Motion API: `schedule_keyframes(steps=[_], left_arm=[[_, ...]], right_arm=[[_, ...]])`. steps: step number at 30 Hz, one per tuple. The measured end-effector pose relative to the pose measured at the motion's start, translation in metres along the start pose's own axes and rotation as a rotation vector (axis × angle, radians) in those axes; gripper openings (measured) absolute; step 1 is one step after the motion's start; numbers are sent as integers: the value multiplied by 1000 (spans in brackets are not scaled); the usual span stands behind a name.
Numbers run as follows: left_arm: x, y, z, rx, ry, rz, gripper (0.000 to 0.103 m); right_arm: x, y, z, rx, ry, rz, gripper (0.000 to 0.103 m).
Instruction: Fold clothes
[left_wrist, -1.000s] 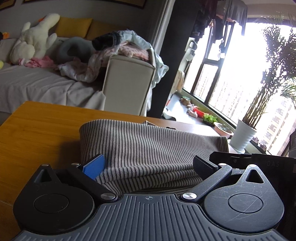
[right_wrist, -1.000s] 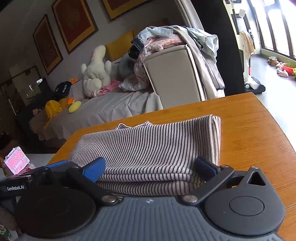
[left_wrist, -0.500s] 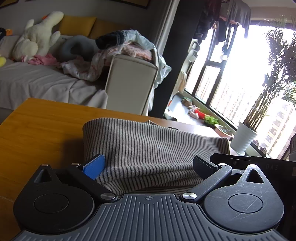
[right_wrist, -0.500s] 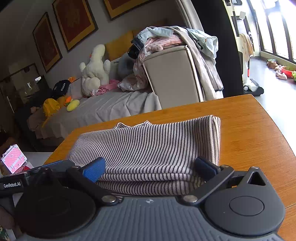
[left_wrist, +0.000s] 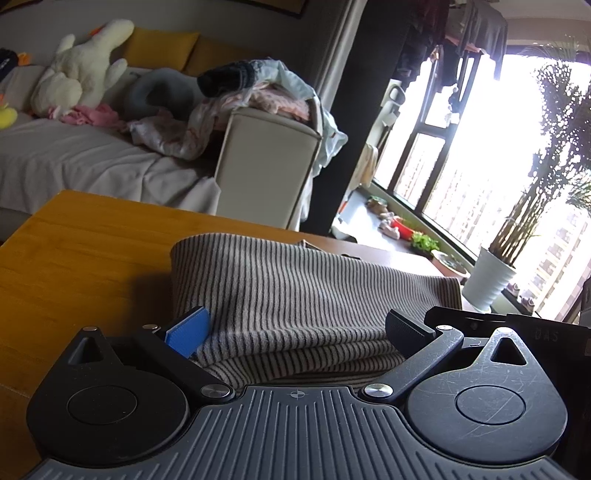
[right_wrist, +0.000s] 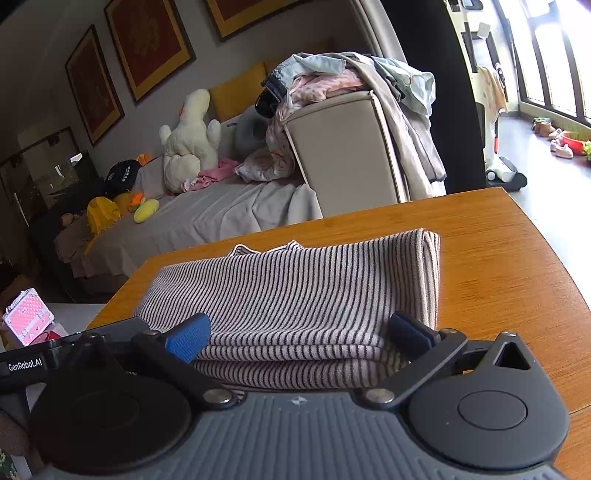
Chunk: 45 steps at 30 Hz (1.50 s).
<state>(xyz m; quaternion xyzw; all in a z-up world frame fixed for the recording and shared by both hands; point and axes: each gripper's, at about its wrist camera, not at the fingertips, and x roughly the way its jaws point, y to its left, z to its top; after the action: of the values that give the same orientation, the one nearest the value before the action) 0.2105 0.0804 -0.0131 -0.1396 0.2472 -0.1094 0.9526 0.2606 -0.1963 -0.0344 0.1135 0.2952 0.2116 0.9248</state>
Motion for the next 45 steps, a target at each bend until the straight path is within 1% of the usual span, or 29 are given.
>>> schedule_keyframes(steps=[4,12,20,27,30,36,45], left_arm=[[1,0,0,-6,3,2,103],[2,1,2,-12,7,4,103],[0,4,1,-26,0,5,103],[-5,5,-1,-38,-5,14,103],[-8,5,-3,-44,-9,21,103],[-8,7,-3,-61,-4,30,103],[-7,6,-3,-46,7,54,103]], right_arm=[[4,2,2,-28,34,1,103],[-2,-6,0,17,7,38,103],[-3,-5,-1,13,3,30,103],[2,7,-1,-54,37,-4,103],[1,7,-2,-55,35,0,103],[3,14,-2,-95,43,-38,103],[0,16,-6,-97,37,-51,103]])
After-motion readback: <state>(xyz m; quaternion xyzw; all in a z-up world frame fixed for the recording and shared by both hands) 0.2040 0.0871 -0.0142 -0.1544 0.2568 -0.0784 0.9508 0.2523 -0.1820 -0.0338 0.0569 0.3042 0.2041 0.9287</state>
